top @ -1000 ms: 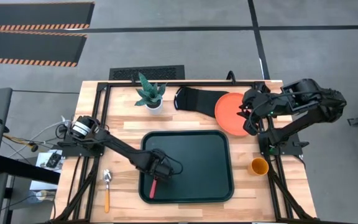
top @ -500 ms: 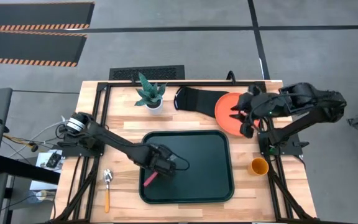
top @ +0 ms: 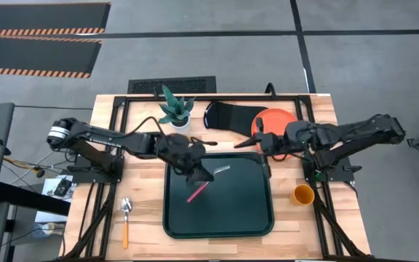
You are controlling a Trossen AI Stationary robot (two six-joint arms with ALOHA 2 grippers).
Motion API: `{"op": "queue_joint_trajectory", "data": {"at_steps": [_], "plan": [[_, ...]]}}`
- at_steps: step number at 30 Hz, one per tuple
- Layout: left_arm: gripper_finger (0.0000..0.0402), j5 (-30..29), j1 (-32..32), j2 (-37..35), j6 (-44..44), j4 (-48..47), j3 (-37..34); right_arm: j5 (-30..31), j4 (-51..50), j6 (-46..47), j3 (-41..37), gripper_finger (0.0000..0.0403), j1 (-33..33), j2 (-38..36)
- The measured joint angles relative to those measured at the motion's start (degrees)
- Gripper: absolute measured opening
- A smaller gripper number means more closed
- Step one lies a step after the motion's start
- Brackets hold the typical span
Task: Pick and place plate/cup/fork/spoon on tray
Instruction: Put the pink fork on the left side of the black tray
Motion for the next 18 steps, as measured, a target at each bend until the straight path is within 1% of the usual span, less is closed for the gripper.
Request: {"op": "queue_joint_trajectory", "data": {"at_steps": [3, 5, 7, 8, 10, 13, 16, 18], "plan": [[0.0010, 8.4, 2.0, -0.9, -0.6, 3.4, -1.8, 0.1, 3.2, -4.9, -0.2, 0.0159, 0.1, 0.8], [0.0012, 12.7, 2.7, -0.9, -1.2, 9.8, -3.1, 0.1, 3.9, -4.9, -0.1, 0.0176, 0.0, 1.2], [0.0013, 15.4, 3.2, -0.9, -2.4, 17.4, -3.9, 0.0, 3.6, -2.8, -0.2, 0.0201, -0.3, 1.7], [0.0013, 16.3, 3.5, -1.0, -2.8, 20.8, -4.4, -0.6, 2.9, -1.3, -0.2, 0.0216, -0.4, 1.8], [0.0014, 17.4, 4.2, -1.3, -3.7, 25.8, -5.7, -3.6, 2.5, 1.1, -0.2, 0.0245, -0.7, 1.8], [0.0014, 17.4, 5.4, -1.6, -4.7, 29.5, -7.6, -7.2, 3.6, 3.1, -0.2, 0.0277, -1.3, 1.7], [0.0014, 17.3, 6.4, -1.8, -4.7, 30.0, -9.0, -8.5, 5.4, 3.2, -0.2, 0.0289, -1.4, 1.7], [0.0014, 17.2, 7.0, -1.1, -4.9, 32.4, -10.0, -8.9, 7.5, 3.2, -0.2, 0.0290, -1.4, 2.0]]}}
